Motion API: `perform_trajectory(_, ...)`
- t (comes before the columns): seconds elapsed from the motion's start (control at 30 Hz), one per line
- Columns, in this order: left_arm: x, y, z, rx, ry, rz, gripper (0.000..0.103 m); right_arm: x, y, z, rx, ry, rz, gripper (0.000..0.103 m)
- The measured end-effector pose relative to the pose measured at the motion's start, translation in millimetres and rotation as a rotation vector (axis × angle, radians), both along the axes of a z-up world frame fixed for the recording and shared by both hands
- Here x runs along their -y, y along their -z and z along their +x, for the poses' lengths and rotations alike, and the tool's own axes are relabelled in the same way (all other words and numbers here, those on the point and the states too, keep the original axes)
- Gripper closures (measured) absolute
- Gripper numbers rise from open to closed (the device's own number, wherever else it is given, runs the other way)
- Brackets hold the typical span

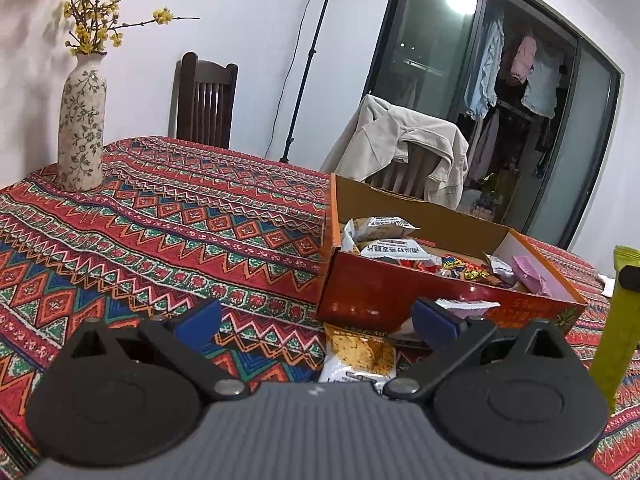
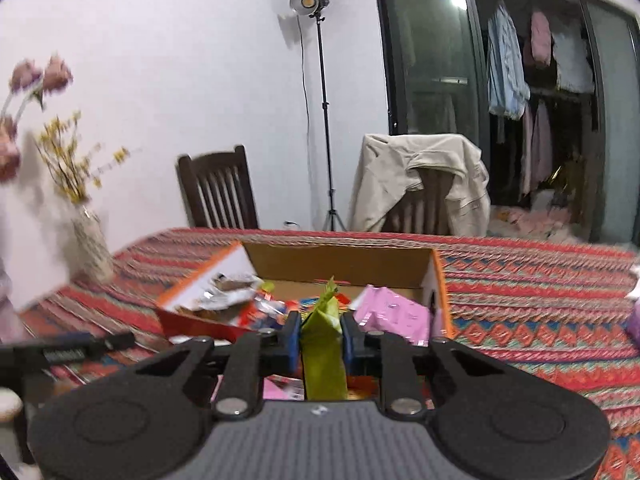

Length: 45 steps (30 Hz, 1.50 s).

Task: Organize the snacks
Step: 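Grasp a white oat-cracker packet with the left gripper while the right holds the bar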

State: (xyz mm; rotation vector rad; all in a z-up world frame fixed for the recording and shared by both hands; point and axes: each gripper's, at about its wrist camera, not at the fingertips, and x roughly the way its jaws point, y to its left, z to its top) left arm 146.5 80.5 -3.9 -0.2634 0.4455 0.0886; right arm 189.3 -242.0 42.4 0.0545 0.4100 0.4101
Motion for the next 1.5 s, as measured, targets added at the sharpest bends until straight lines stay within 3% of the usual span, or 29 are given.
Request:
perform_trajectory(0.23,1,2,-4,-0.010,0.005,-0.007,0.000,13,22,10,-0.077,0.034,0.053,0.084)
perform_trajectory(0.6,1,5,-1,-0.027,0.005,-0.008,0.000,2,47,20,-0.104,0.063,-0.032,0.082)
perform_trajectory(0.83,9,1,2,-0.046,0.021,0.026,0.000,2,60,24,-0.110,0.069,-0.030,0.081)
perform_trajectory(1.1,28,-1,12,-0.098,0.044,0.095,0.000,3,81,20,-0.072,0.086,-0.006,0.081)
perform_trajectory(1.5,48,17,39,-0.237,0.075,0.183,0.000,14,78,9,-0.002,0.103,0.054,0.082)
